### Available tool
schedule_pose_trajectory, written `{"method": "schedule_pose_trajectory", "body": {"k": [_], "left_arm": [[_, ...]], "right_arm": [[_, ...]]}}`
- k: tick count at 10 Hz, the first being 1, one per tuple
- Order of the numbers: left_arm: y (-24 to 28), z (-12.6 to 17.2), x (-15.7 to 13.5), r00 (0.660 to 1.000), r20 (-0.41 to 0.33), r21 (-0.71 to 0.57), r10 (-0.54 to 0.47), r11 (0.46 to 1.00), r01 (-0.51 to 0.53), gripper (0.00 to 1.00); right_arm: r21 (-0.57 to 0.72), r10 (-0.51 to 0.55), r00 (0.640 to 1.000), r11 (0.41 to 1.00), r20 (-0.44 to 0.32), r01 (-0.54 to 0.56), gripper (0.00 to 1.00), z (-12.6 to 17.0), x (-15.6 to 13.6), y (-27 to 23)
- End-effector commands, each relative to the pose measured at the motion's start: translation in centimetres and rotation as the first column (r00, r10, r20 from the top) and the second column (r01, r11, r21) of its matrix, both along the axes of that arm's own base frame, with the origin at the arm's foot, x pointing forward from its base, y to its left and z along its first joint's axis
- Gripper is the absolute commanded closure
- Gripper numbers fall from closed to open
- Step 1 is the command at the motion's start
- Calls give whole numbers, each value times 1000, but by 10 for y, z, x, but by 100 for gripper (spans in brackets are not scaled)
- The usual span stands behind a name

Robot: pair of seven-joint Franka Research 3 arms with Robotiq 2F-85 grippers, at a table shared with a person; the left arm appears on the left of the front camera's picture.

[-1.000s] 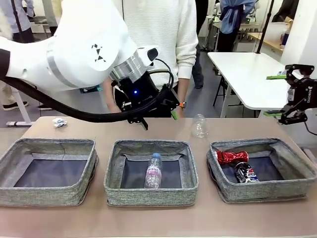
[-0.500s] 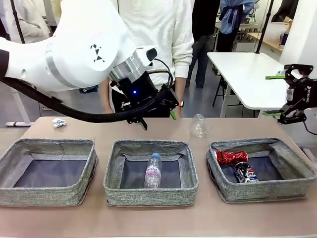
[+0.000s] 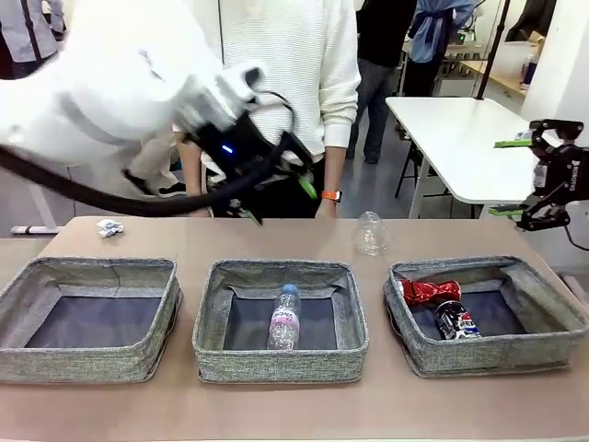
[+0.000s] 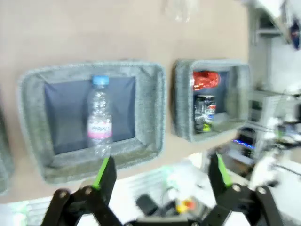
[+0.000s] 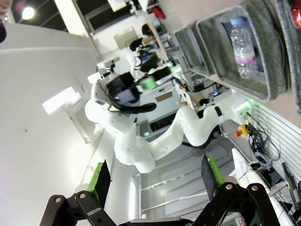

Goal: Sort the waste into the appropriate baskets.
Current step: Place the picked waste into the Fabric basket indicated by the person.

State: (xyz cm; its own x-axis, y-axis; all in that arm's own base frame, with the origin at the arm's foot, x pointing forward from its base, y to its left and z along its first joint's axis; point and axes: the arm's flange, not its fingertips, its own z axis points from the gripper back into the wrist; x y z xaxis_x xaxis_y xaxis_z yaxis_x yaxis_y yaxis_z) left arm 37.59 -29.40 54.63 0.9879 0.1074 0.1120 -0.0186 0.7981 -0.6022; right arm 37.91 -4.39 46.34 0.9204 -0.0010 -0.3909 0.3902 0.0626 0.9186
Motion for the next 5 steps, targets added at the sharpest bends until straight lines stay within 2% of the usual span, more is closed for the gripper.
{"method": "schedule_pose_trajectory", "body": {"k": [1,2,3,4,5], "left_arm": [[142,10,-15,994,-41,-273,105,955,-112,0],[205,2,-26,996,-65,-377,59,923,-79,0],[265,-10,-39,998,-62,-505,-30,863,-5,0],[318,-24,-54,998,-46,-615,-35,789,-1,0],[364,-37,-69,1000,8,-727,7,686,1,0]], "right_arm": [[5,-9,1000,1000,10,9,0,3,2,2],[5,-9,1000,1000,10,9,0,3,2,2],[5,-9,1000,1000,10,9,0,3,2,2],[5,-9,1000,1000,10,9,0,3,2,2],[5,-9,1000,1000,10,9,0,3,2,2]]}}
